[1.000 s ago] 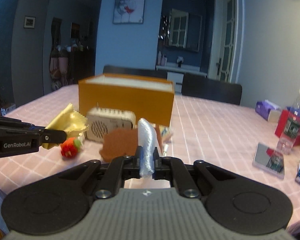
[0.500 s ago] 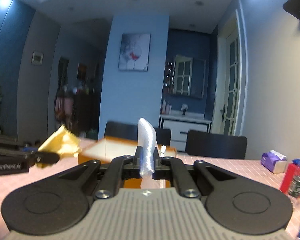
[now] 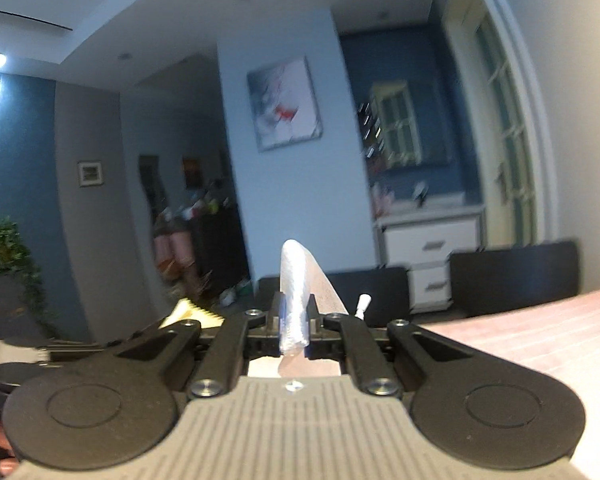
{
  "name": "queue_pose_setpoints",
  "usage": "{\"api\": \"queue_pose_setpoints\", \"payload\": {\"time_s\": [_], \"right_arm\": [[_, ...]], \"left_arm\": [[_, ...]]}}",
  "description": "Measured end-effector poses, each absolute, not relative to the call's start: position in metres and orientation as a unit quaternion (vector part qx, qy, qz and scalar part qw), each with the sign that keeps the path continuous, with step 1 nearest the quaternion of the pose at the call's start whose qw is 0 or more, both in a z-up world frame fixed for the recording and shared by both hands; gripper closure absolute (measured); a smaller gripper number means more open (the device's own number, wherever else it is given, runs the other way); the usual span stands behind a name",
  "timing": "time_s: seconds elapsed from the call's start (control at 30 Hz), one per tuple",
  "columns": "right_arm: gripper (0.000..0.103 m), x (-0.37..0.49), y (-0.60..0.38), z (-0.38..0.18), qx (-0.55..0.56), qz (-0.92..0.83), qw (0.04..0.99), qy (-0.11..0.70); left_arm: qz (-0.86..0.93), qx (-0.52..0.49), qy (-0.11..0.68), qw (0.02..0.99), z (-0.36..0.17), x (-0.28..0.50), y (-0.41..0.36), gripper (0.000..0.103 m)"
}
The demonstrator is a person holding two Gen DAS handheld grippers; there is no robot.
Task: Organize soft objects
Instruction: 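Carry the yellow cloth and mesh bag into the orange box and release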
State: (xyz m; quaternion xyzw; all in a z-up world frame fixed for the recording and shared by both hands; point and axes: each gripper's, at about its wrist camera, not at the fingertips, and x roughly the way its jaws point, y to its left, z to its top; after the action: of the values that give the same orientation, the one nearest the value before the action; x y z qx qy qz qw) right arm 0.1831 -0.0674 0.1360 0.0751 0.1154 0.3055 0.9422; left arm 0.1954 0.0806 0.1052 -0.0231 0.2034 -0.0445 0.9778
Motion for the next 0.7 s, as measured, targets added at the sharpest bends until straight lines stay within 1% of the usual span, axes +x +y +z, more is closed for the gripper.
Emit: {"api": "queue_pose_setpoints", "payload": {"time_s": [0.17, 0.3, 0.47, 0.53, 0.63, 0.7], "right_arm": [[0.098, 0.257, -0.024, 0.129, 0.046, 0.332, 0.921, 0.200], [0.097, 0.311, 0.005, 0.114, 0.020, 0.327, 0.908, 0.263], [0.097, 0.354, 0.031, 0.086, 0.008, 0.304, 0.891, 0.336], [0.097, 0.368, 0.036, 0.078, 0.009, 0.300, 0.879, 0.370], [0.097, 0.375, 0.040, 0.070, 0.012, 0.291, 0.870, 0.399], [0.096, 0.378, 0.042, 0.066, 0.015, 0.291, 0.861, 0.417]], "left_arm": [[-0.034, 0.007, 0.280, 0.959, 0.087, 0.256, 0.094, 0.095], [-0.022, 0.065, 0.312, 0.948, 0.067, 0.292, 0.095, 0.094], [0.008, 0.124, 0.361, 0.924, 0.041, 0.327, 0.093, 0.094], [0.011, 0.118, 0.380, 0.918, 0.033, 0.338, 0.096, 0.094], [0.015, 0.096, 0.406, 0.909, 0.025, 0.350, 0.101, 0.093], [0.017, 0.096, 0.417, 0.903, 0.020, 0.352, 0.102, 0.091]]}}
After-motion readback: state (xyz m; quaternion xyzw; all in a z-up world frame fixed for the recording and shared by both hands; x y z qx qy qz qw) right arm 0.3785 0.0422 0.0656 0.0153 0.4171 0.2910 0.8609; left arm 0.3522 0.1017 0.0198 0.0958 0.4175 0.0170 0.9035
